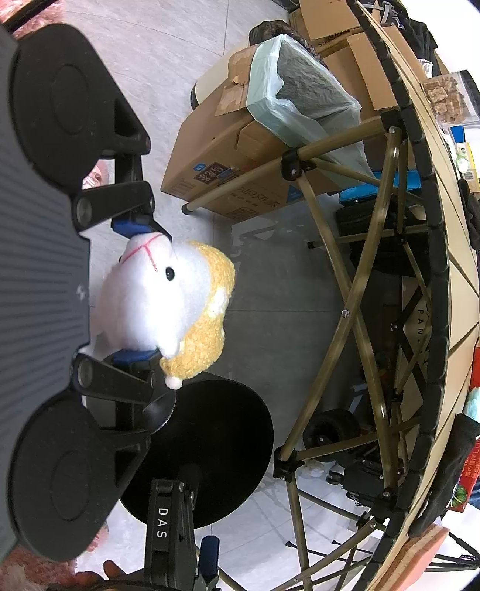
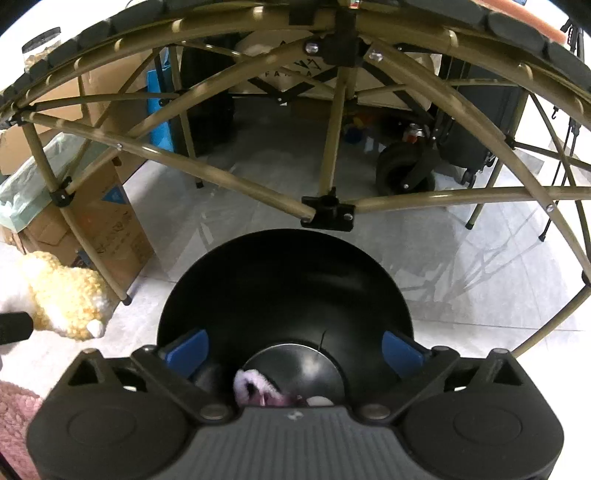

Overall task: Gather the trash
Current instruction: 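Open the right tool to drop the scrunchies into the bin while the left tool holds the sheep, then move the left tool over the bin and open it to drop the plush sheep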

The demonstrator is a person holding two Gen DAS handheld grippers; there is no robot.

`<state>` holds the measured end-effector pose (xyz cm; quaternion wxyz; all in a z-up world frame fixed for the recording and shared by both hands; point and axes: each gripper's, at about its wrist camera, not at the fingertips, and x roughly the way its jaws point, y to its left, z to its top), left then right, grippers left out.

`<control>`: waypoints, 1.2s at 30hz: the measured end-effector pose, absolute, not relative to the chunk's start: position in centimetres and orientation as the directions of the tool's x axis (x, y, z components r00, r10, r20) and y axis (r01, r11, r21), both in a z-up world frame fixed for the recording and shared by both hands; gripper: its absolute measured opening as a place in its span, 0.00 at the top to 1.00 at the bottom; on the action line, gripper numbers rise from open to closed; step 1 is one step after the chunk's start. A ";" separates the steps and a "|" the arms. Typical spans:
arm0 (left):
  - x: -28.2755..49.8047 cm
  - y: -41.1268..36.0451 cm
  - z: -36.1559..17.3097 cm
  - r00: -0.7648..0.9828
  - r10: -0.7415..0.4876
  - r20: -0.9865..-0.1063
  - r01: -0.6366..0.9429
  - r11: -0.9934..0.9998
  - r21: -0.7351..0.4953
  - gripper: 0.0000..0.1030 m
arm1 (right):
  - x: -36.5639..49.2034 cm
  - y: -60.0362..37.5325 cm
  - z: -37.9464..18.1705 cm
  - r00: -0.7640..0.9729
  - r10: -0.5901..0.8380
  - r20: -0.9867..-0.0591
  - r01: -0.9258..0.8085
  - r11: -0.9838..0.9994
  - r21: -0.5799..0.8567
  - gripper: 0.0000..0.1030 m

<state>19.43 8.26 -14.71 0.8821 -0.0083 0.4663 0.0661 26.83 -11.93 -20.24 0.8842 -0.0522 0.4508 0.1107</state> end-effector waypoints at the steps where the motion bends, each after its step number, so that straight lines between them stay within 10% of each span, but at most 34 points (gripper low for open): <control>1: 19.4 8.2 -14.7 0.556 0.109 -0.824 -0.123 0.991 0.048 0.46 | 26.8 -12.0 -20.2 0.569 0.145 -0.809 -0.242 0.970 0.004 0.00; 36: 24.5 -3.9 -15.0 0.582 -0.033 -0.813 0.129 0.990 0.052 0.46 | 26.1 -24.3 -15.4 0.681 0.007 -0.732 0.043 0.998 0.050 0.00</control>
